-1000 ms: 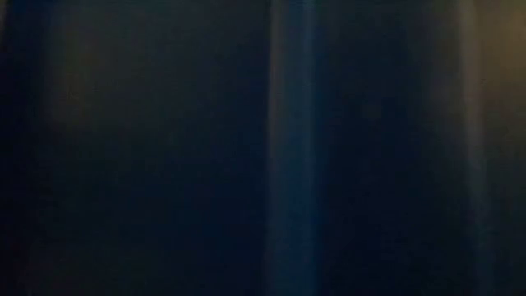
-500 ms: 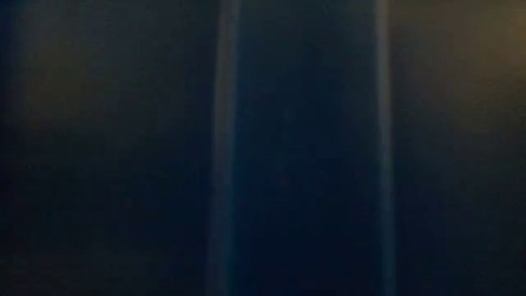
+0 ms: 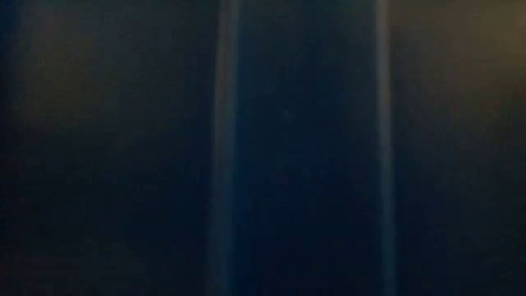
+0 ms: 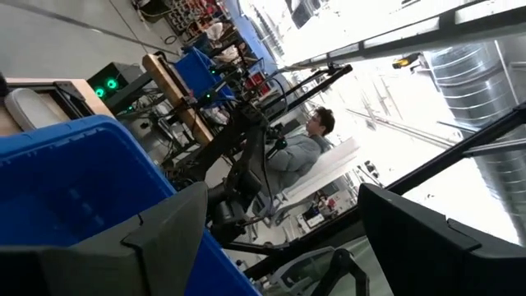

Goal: Pick and place slides into bin
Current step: Put the right black slide in the bin

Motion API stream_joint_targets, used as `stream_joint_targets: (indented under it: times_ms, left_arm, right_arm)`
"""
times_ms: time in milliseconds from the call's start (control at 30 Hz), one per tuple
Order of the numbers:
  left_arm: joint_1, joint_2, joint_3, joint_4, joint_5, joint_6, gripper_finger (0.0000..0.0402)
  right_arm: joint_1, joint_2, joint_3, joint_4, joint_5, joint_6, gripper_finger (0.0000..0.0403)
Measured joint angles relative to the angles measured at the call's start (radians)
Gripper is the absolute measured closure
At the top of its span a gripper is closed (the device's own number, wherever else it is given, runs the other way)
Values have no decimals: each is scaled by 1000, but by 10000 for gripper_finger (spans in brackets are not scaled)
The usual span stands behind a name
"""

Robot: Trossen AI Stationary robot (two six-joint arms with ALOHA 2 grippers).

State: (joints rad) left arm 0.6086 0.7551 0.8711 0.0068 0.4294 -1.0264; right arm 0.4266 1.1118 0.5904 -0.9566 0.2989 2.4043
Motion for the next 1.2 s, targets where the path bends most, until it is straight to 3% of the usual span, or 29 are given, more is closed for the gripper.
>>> stream_joint_targets:
  times_ms: [267, 467, 667, 800, 967, 1200]
  left_arm:
    - [0, 0, 0, -1, 6, -19, 98]
    - [0, 2, 0, -2, 6, -22, 98]
    - [0, 9, 0, -3, 6, -30, 98]
    - [0, 9, 0, -2, 7, -34, 98]
    - [0, 9, 0, -2, 7, -52, 98]
    - [0, 9, 0, -2, 5, -50, 98]
  right_arm:
    - [-24, 3, -111, 138, 17, 1, 157]
    - [-27, 8, -83, 71, 90, 6, 173]
    - [-28, 20, -83, 53, 237, -3, 231]
    - [-40, 48, -83, 65, 254, -12, 274]
    - [-47, 83, -82, 109, 270, -49, 381]
    - [-12, 97, -49, 46, 219, -38, 398]
